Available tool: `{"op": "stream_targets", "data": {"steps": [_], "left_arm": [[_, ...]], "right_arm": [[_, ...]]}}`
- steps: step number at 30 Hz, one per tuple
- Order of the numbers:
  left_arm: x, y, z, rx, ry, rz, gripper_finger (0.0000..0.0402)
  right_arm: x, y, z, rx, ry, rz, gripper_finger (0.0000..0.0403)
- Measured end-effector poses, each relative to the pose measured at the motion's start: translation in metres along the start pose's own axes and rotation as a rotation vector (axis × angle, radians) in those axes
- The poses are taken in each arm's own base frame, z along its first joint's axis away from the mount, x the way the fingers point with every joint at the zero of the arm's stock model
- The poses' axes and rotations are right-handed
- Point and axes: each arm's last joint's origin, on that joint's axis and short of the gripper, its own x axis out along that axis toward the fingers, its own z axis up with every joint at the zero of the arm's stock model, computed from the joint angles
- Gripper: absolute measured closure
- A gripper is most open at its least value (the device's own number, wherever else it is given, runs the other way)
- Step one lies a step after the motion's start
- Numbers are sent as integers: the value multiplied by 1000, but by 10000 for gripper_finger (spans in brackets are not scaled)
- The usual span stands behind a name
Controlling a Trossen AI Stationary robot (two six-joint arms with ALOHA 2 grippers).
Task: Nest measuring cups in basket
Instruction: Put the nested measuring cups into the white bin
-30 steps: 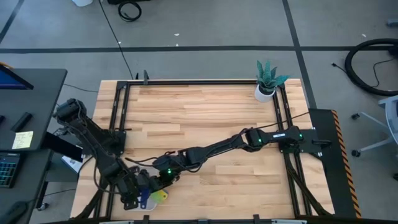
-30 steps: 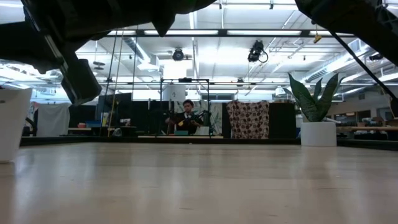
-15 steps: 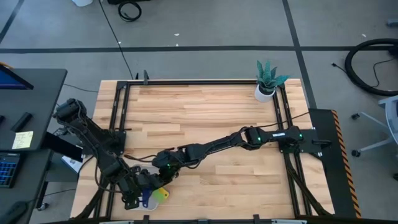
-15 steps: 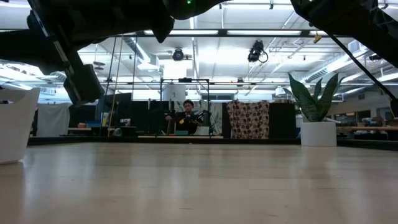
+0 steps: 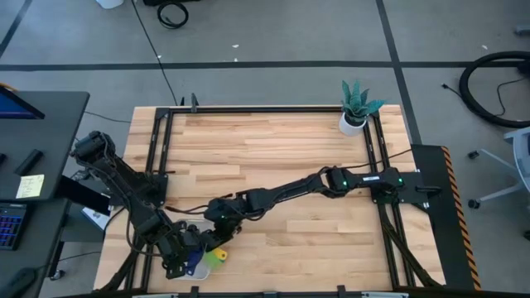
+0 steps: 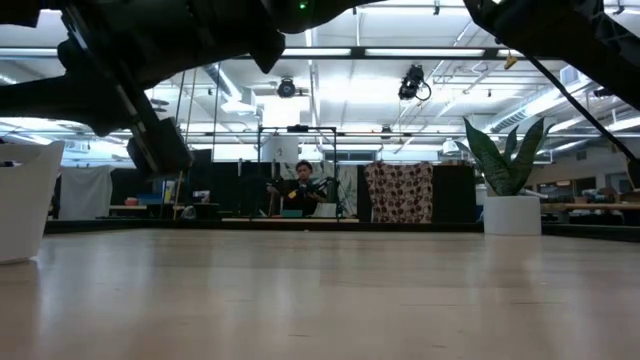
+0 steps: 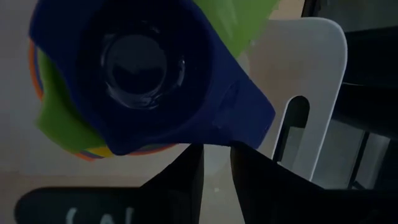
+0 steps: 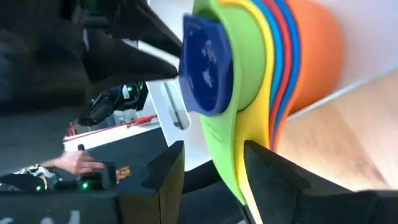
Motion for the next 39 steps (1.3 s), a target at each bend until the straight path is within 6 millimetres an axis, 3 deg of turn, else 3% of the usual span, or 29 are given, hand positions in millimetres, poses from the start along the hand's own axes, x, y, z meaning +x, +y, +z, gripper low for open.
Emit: {"op": "stream_targets", "data": {"steps": [10,17,28,39], "left_arm": [[0,0,0,-5,-1,-2,318],[0,-1,0,-26,19,-19,318],[0,-6,2,-28,-4,-67,318],[0,-6,3,-31,-33,-60,318]], "right_arm": [[-20,8,14,-20,-14,20,231],[-18,-6,2,14,55,-127,231],[-8,-2,-12,-1,49,-142,231],[-4,-4,-14,-14,-8,-167,231]]}}
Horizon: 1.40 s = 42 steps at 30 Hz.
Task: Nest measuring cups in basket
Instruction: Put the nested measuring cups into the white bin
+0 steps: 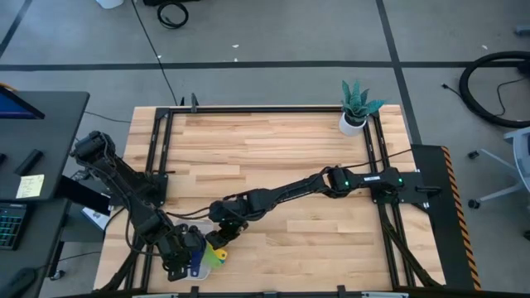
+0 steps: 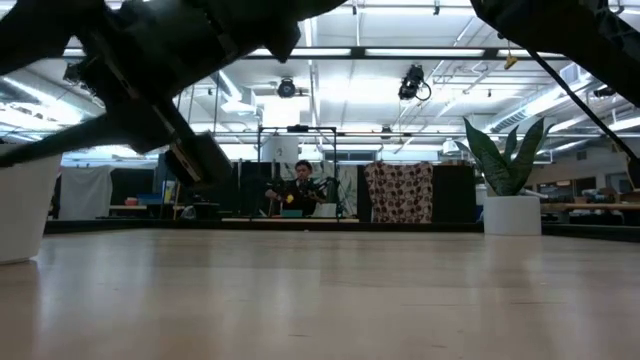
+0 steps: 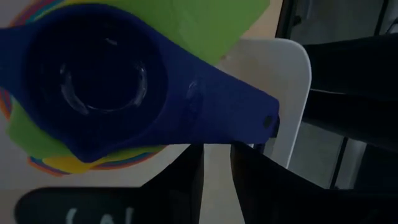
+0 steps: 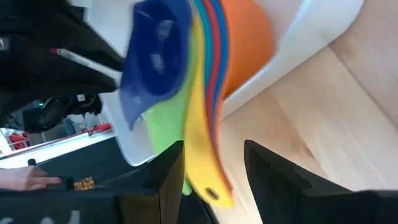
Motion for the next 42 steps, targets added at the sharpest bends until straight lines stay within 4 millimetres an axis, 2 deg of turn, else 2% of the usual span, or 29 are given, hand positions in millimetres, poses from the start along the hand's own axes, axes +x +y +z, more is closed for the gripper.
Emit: {"op": "stream_targets", "data": {"steps": [6,15,28,34,42], "left_arm": [[0,1,4,-9,-35,3,318],[0,4,18,30,-68,-16,318],[-1,7,26,38,-164,29,318],[0,8,24,38,-138,35,318],[-4,3,8,9,-47,4,318]], "right_arm": [[12,-4,-5,22,39,21,231],[13,1,-5,0,37,65,231],[15,9,-9,-32,23,121,231],[14,7,-7,-40,25,113,231],[7,3,4,-37,30,118,231]]}}
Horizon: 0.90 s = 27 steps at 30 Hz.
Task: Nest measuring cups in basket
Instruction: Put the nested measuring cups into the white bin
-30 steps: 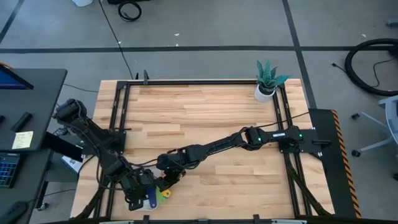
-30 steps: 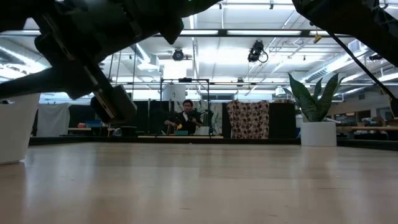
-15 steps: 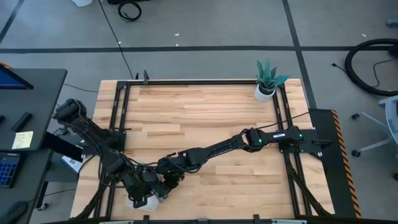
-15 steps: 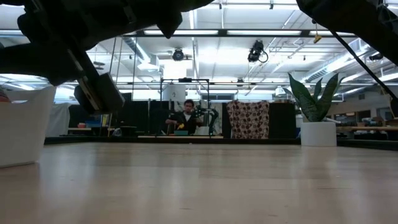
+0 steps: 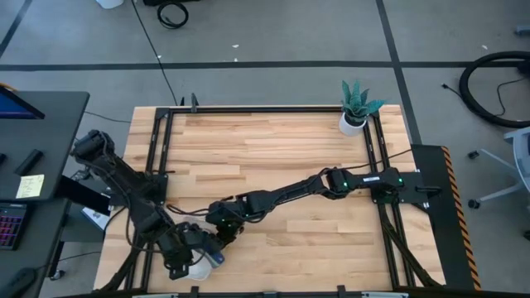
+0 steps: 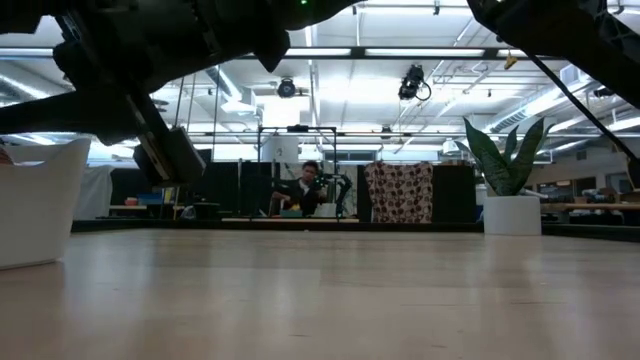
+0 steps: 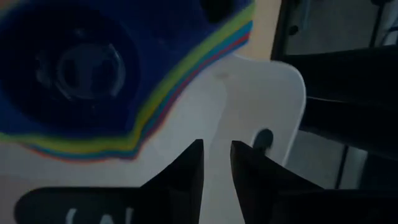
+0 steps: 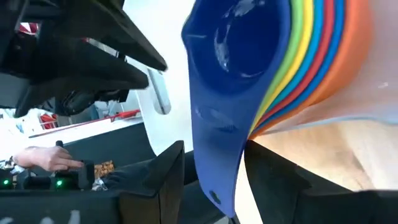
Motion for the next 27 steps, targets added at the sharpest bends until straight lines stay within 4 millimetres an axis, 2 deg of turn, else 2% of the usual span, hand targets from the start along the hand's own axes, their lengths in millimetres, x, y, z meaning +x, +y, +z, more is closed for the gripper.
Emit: {"op": "stream_targets", "data": {"steps": [12,22,27], "left_arm": [[-6,-4,-17,-14,45,12,318],[-6,-4,-20,-11,50,13,318],[-6,-4,-20,-11,35,21,318]], "right_arm": [[-5,-1,5,14,80,41,231],[-16,-29,5,57,148,-178,231],[-16,-31,4,33,155,-199,231]]}}
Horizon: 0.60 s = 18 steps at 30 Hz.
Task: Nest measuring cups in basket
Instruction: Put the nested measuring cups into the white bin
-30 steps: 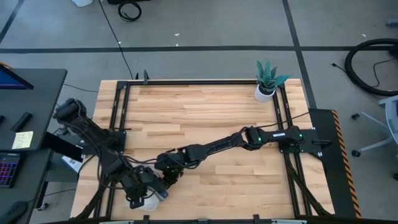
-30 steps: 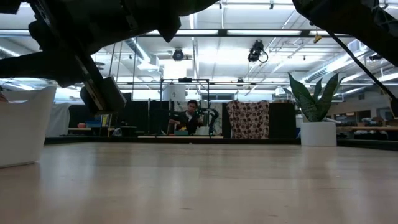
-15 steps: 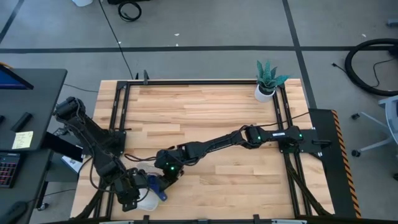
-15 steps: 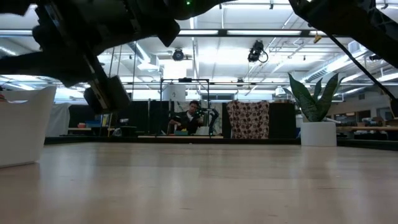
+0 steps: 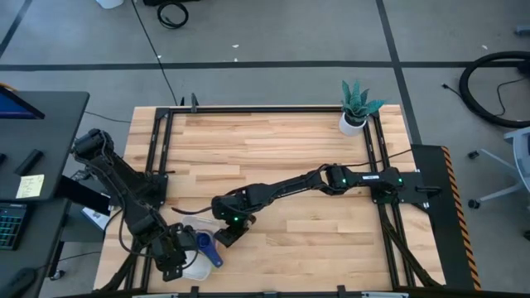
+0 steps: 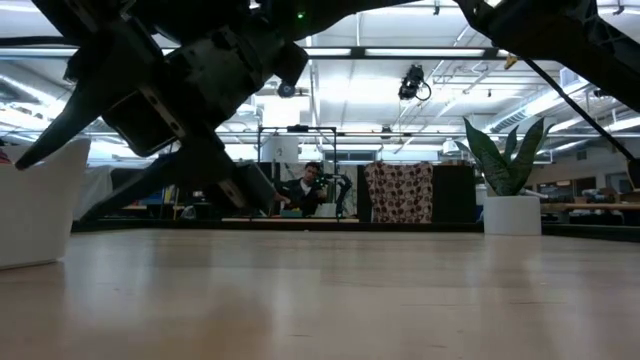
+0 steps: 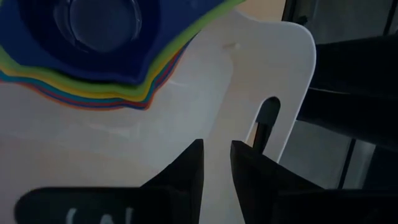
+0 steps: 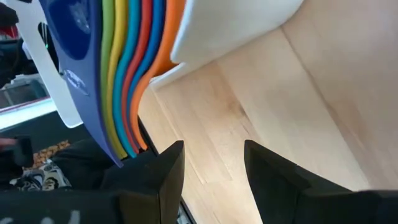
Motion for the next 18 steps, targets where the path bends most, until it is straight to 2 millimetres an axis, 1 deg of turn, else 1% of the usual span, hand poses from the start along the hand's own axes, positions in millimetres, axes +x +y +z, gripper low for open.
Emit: {"op": "stream_targets", "data": {"steps": [4,14,18], "left_arm": [[0,0,0,0,-1,1,318],[0,0,0,0,-1,1,318],[0,0,0,0,-11,7,318]], "right_arm": [[0,0,0,-15,-3,-1,231],[0,3,3,-162,-64,-2,231],[0,6,3,-212,-34,47,237]]}}
